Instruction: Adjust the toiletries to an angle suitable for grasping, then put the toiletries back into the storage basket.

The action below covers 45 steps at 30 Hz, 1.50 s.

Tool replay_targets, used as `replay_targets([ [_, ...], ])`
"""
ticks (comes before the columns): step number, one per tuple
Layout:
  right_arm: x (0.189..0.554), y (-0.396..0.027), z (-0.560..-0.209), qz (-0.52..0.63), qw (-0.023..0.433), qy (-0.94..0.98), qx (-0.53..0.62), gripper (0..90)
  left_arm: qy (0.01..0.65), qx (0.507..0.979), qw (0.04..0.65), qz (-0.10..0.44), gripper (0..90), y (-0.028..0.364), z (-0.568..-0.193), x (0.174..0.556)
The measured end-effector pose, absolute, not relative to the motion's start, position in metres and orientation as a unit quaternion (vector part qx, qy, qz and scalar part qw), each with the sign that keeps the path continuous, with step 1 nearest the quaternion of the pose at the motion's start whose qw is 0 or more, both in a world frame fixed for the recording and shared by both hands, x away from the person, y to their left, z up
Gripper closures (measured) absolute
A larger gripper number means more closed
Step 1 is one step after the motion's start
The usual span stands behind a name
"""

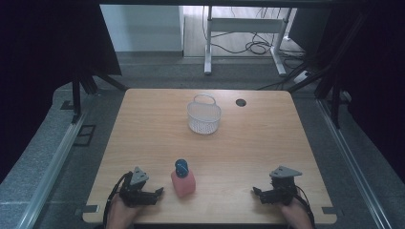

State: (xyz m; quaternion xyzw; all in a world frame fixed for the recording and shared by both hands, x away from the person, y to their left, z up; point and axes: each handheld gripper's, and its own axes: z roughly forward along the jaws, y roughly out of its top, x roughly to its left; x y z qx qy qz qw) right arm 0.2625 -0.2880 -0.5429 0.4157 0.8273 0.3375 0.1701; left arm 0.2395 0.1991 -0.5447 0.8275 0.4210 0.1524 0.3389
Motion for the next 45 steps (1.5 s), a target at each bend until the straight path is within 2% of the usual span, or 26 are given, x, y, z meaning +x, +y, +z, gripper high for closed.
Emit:
replay_targets([
  [17,0.262,-0.288,-0.543,0.338,0.170,0.827,0.416,0.0,0.410,0.839,0.324,0.152,10.7,0.199,-0.540,0.237],
  [45,0.262,-0.288,-0.543,0.338,0.170,0.827,0.416,0.0,0.374,0.844,0.357,0.141,11.1,0.199,-0.511,0.220],
])
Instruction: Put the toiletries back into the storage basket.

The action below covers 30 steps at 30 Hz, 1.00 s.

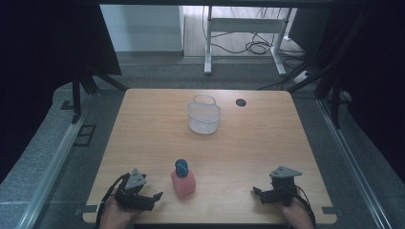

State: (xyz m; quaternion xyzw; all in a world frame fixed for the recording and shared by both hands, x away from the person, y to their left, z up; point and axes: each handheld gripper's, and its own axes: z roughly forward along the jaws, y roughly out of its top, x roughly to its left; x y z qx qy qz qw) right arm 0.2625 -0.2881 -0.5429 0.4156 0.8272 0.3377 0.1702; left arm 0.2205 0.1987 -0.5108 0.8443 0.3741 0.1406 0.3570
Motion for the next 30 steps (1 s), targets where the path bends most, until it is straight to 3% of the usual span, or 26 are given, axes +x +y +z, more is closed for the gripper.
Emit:
replay_targets([
  [20,0.262,-0.288,-0.543,0.338,0.170,0.827,0.416,0.0,0.359,0.836,0.397,0.124,13.8,0.193,-0.487,0.215],
  [30,0.262,-0.288,-0.543,0.338,0.170,0.827,0.416,0.0,0.342,0.832,0.422,0.108,19.4,0.187,-0.475,0.216],
])
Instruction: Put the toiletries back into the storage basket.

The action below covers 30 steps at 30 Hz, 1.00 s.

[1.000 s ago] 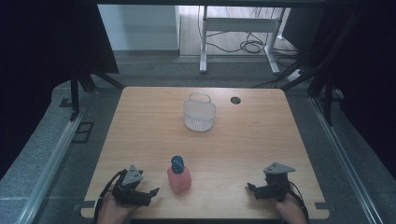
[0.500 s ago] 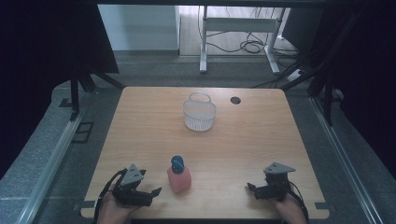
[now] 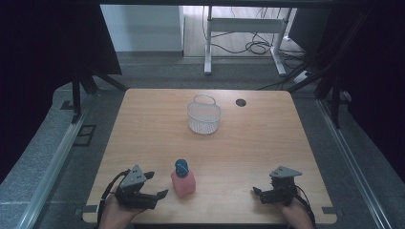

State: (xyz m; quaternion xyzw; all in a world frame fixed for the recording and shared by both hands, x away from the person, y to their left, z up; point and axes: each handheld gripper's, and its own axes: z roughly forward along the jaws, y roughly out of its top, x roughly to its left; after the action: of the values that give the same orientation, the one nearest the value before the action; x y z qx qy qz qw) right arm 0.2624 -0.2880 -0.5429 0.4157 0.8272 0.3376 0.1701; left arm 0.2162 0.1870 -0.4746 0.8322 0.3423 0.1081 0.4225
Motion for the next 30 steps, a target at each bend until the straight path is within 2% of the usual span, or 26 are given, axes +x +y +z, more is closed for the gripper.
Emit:
replay_targets([
  [30,0.262,-0.288,-0.543,0.338,0.170,0.827,0.416,0.0,0.310,0.835,0.447,0.083,27.5,0.153,-0.449,0.241],
])
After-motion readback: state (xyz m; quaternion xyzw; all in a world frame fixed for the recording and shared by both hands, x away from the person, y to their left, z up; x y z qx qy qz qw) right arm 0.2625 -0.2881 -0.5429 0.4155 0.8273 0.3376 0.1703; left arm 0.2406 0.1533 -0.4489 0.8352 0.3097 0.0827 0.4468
